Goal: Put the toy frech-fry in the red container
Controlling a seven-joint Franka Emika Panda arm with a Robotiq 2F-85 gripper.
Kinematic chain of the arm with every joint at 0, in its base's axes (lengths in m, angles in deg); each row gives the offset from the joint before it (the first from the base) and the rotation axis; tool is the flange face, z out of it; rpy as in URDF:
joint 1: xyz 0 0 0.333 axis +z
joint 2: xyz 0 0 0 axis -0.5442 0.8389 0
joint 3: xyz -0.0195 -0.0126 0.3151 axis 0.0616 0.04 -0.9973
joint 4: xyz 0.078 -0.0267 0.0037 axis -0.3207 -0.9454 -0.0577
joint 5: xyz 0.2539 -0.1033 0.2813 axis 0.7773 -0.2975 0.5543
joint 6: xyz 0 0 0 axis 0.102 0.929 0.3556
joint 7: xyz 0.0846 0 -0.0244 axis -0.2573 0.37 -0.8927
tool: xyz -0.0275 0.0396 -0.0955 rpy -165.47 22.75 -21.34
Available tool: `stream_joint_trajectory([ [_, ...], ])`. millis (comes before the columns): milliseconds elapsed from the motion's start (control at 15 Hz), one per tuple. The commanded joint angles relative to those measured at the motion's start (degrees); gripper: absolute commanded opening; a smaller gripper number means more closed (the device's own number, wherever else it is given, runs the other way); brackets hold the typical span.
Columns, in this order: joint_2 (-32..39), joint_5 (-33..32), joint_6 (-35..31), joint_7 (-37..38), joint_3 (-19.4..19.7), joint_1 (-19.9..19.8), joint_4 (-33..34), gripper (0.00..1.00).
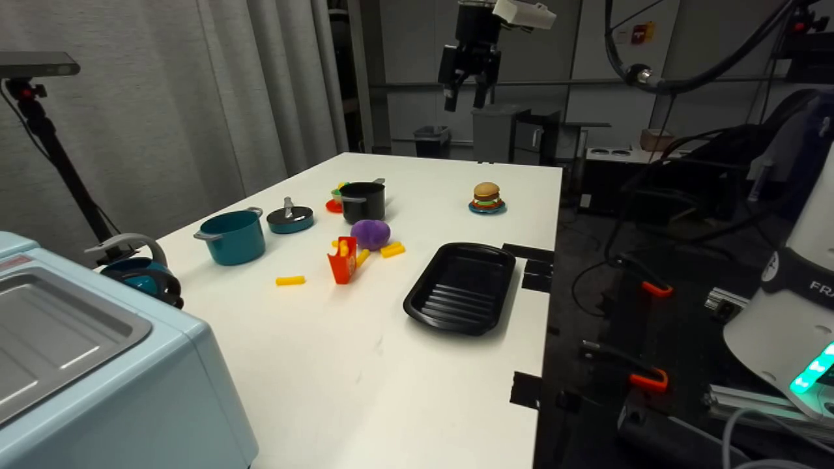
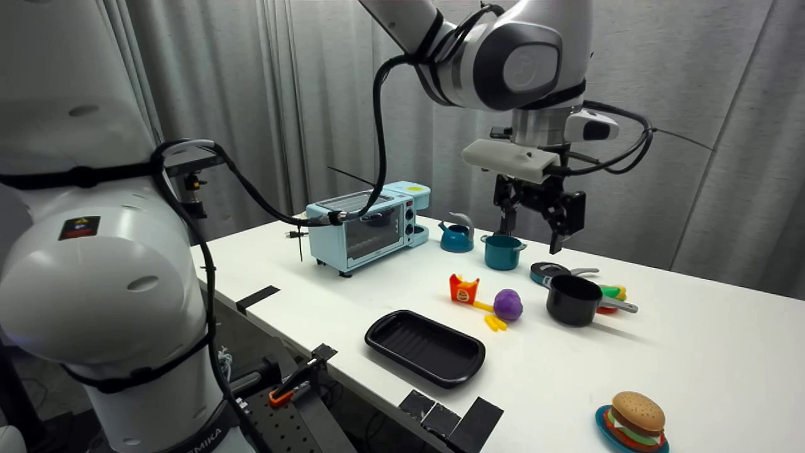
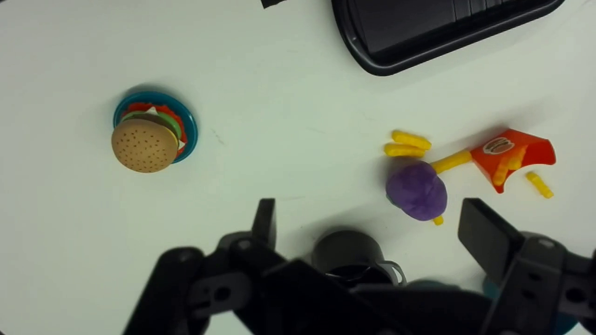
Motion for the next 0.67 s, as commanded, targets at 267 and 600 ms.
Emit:
stream_joint_trajectory([
  [267, 4.1, 3.9, -6.2, -5.0, -3.3, 1.9, -3.9, 1.0],
  [600, 7.3, 3.5, -8.1, -9.3, -4.4, 1.7, -3.1, 1.0],
])
